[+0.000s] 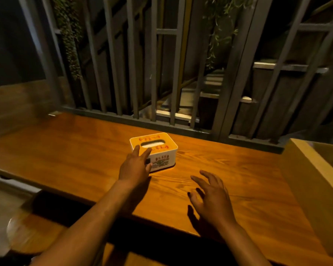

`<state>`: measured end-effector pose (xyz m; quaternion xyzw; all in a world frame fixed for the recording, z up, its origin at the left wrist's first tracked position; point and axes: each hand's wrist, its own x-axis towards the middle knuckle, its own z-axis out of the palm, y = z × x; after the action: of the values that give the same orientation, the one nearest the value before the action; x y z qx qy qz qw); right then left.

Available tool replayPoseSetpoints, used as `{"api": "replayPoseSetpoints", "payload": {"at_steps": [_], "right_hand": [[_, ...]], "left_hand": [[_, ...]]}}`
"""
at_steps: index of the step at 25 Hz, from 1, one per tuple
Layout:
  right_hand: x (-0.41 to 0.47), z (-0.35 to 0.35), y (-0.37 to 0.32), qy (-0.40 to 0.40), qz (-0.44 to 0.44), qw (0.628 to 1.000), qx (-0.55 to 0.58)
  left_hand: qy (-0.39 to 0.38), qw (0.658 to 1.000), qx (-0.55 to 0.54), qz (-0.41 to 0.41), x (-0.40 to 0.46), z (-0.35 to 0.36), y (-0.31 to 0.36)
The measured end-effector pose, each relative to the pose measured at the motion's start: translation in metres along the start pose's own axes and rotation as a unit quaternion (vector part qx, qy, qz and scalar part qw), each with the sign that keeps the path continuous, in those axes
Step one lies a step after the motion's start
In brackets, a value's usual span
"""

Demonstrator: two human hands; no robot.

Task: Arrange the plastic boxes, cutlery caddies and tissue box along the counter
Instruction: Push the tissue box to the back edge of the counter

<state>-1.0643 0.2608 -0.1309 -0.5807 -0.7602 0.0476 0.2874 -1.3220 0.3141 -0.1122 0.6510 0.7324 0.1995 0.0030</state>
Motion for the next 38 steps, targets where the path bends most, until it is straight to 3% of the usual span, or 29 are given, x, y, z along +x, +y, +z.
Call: {"api": "replayPoseSetpoints", "payload": {"at_steps": [7, 12, 19, 23, 26, 31, 35, 38], "right_hand": [[-0.004, -0.026, -0.002, 0.046, 0.043, 0.998, 0.027], [-0.039, -0.06, 0.045, 0.085, 0.118, 0.989, 0.022], [-0.083, -0.124, 0.129, 0.055, 0.187, 0.98, 0.029], [-0.087, -0.153, 0.141, 0.039, 0.126, 0.991, 0.027], [-0.089, -0.15, 0.126, -0.003, 0.075, 0.997, -0.016], [-0.077, -0.155, 0.132, -0.011, 0.07, 0.992, -0.101], [-0.055, -0.17, 0.126, -0.089, 0.09, 0.968, -0.214], [-0.037, -0.167, 0.132, -0.104, 0.096, 0.951, -0.274]], "left_hand": [[-0.012, 0.99, -0.033, 0.136, -0.066, 0.007, 0.073], [-0.016, 0.976, -0.077, 0.203, -0.109, 0.026, 0.153], [-0.053, 0.963, -0.11, 0.239, -0.144, 0.04, 0.25], [-0.038, 0.979, -0.069, 0.189, -0.112, 0.04, 0.262], [-0.08, 0.978, 0.005, 0.194, -0.098, 0.04, 0.259], [-0.007, 0.983, -0.014, 0.182, -0.137, 0.047, 0.27], [0.014, 0.977, 0.023, 0.209, -0.133, 0.048, 0.282], [-0.021, 0.972, 0.026, 0.233, -0.113, 0.059, 0.298]]}}
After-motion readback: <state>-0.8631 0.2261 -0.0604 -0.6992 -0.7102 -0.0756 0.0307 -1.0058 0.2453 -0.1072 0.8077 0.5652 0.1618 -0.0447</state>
